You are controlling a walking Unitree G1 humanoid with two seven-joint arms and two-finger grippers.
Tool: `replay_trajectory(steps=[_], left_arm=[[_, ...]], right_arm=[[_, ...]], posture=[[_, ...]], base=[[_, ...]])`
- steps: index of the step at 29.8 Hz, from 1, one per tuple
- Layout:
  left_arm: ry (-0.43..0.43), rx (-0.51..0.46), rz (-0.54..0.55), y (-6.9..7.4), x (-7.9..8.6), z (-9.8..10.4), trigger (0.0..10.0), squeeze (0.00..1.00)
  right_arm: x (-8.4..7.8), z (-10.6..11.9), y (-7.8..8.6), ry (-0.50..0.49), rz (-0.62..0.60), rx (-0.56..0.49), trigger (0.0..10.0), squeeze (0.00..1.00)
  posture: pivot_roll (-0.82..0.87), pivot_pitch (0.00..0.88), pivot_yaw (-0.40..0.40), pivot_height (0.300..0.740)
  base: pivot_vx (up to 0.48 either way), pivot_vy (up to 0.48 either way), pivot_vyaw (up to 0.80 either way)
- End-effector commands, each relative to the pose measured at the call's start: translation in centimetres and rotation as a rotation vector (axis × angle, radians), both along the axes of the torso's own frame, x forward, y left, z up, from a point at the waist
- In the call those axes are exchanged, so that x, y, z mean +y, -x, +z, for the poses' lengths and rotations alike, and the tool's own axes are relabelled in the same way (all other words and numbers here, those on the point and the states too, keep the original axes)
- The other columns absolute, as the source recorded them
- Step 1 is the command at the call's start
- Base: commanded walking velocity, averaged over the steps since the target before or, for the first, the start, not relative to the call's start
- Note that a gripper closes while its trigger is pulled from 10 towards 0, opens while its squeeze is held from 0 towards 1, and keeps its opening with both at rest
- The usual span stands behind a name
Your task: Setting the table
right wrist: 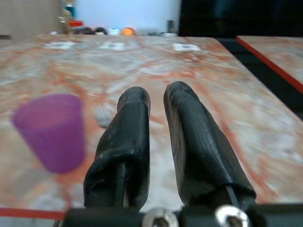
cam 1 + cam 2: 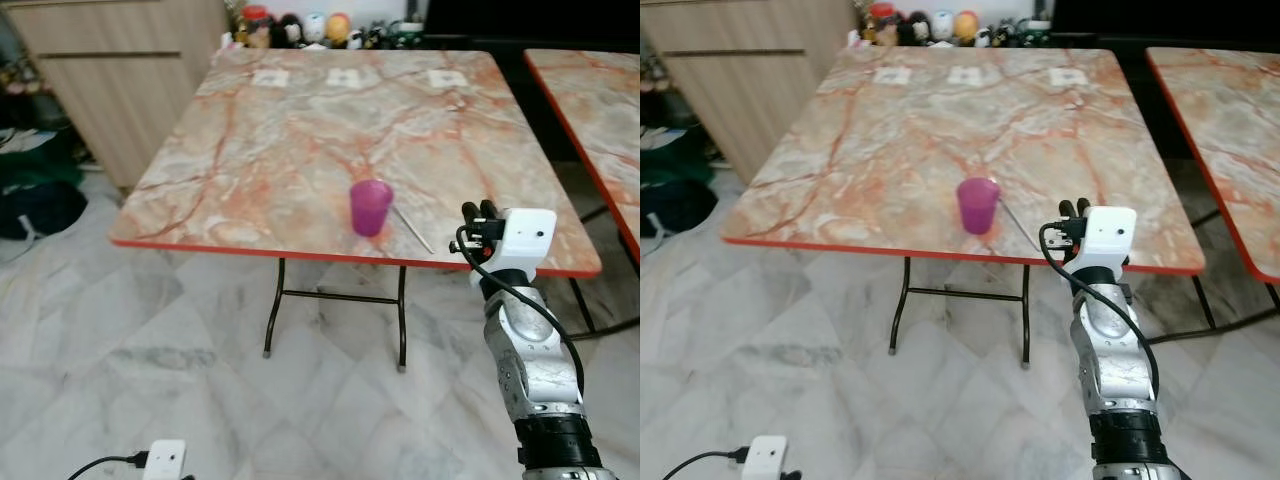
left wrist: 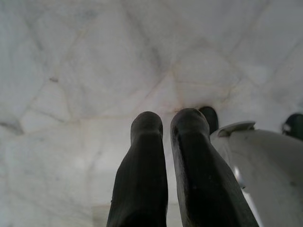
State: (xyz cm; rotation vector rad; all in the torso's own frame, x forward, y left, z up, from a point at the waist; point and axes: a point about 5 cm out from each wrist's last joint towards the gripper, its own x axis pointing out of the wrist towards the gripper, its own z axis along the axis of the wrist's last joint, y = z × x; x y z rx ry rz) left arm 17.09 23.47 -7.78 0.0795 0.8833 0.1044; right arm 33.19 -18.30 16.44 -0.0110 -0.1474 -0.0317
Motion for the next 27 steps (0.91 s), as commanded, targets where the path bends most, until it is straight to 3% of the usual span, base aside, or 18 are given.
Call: replay_trajectory(steps=[1,18,22,27], left_arm=[[-0.003,0.026,0.010,0.61,-0.12,-0.35,10.0,0.00],[-0.002,0.028,0.011,0.51,-0.35,-0.38,10.0,0.00],[-0.011,0.024,0.013,0.45,-0.18,-0.30,10.0,0.00],[-0.012,0.023,0.010,0.40,-0.12,-0.26,10.0,0.00]], right_arm=[[-0.02,0.14,-0.01,-0.018,-0.005,-0.007,10.0,0.00],[-0.21,-0.01,0.00,-0.013,-0.006,-0.001,10.0,0.00],[-0.19,-0.01,-0.03,0.015,0.000,0.001,10.0,0.00],[-0.43,0.04,0.00,0.019,-0.013,0.000,10.0,0.00]], posture=[[-0.07,0.104,0.033,0.740],[-0.07,0.105,0.032,0.740],[-0.07,0.106,0.032,0.740],[-0.07,0.106,0.031,0.740]], base=[[0.319,0.000,0.00],[0.332,0.000,0.00],[0.000,0.000,0.10],[0.000,0.000,0.69]])
